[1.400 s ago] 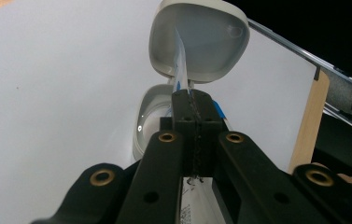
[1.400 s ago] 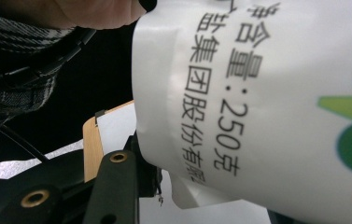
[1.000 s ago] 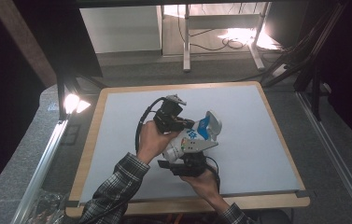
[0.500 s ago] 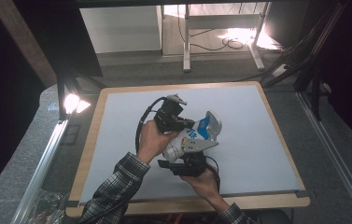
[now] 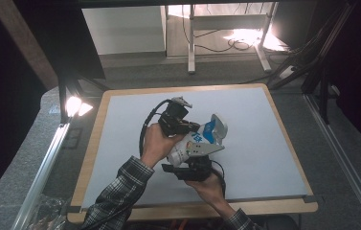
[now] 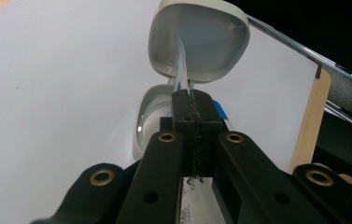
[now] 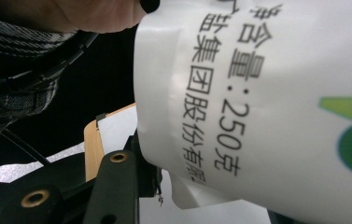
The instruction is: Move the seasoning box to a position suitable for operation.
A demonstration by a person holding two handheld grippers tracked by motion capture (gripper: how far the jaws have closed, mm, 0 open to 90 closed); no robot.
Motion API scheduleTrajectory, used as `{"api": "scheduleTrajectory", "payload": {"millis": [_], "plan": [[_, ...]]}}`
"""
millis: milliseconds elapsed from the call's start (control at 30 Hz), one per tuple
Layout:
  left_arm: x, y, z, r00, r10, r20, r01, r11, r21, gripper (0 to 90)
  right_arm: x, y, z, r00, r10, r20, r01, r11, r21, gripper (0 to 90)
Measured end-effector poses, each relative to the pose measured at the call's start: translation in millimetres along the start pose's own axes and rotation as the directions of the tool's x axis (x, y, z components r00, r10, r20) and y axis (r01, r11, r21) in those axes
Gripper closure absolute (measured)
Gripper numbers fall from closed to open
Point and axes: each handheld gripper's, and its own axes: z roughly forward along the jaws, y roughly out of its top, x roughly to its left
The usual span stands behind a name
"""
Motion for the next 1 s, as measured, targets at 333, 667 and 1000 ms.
{"api": "scheduleTrajectory", "payload": {"millis": [333,667,1000], "plan": [[0.1,0.5,0.8,1.0,0.004,0.0,-0.004,1.0,0.001,90.0,-0.3,0.2,-0.2,1.0,0.001,0.001,-0.001,1.0,0.0,58.9],[-0.5,1.9,1.6,1.0,0.002,0.0,-0.002,1.0,0.006,90.0,-0.5,0.8,-1.0,1.0,0.005,0.0,-0.005,1.0,-0.002,58.9],[-0.5,2.7,1.2,1.0,0.001,-0.002,-0.001,1.0,0.003,90.0,-0.8,1.3,-1.4,1.0,0.007,-0.001,-0.007,1.0,-0.006,58.8]]}}
